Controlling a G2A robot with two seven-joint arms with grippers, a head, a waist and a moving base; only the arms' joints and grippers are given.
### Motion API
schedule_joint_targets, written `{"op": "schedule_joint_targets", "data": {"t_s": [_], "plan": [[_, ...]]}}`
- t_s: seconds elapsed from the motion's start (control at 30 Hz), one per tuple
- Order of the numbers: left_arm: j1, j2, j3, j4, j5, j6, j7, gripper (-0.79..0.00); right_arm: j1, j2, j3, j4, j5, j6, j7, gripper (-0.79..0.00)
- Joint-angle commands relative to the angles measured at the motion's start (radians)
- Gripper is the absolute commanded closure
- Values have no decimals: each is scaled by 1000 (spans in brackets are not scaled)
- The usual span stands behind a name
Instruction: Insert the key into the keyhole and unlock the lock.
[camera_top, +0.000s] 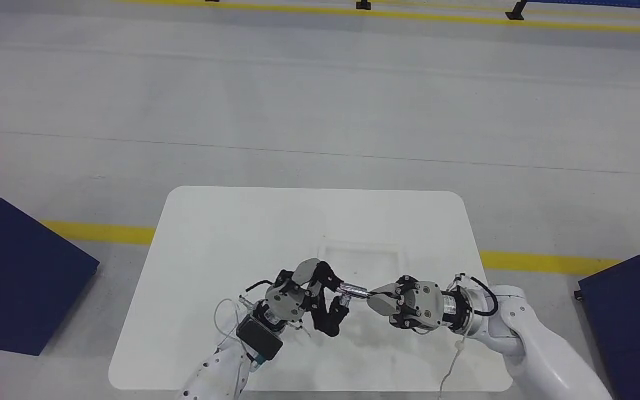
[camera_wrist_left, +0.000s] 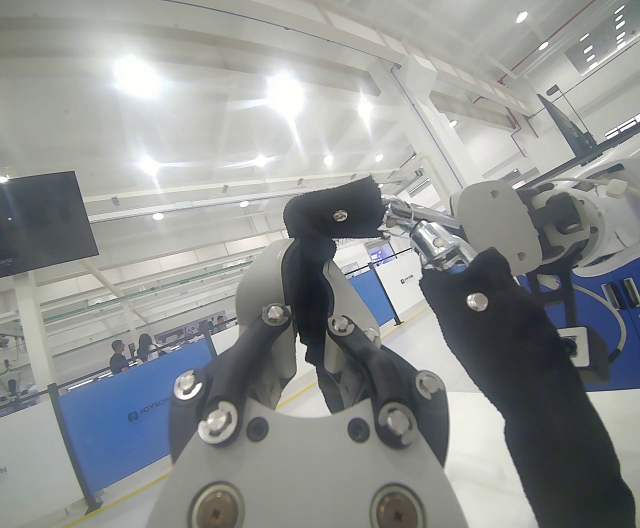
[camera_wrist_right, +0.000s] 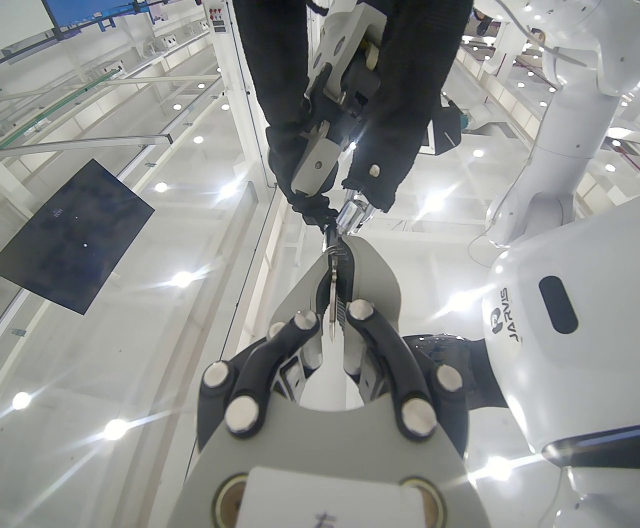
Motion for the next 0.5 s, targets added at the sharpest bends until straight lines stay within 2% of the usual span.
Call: {"op": "schedule_joint_targets", "data": {"t_s": [0.0,0.47], "plan": [[1,0,0,0,-4,0,0,0,2,2,-1,0,9,0,-9,0],[0,-1,7,1,-28,-13,6,0,12,2,7,-1,-23,-3,30,0]]}}
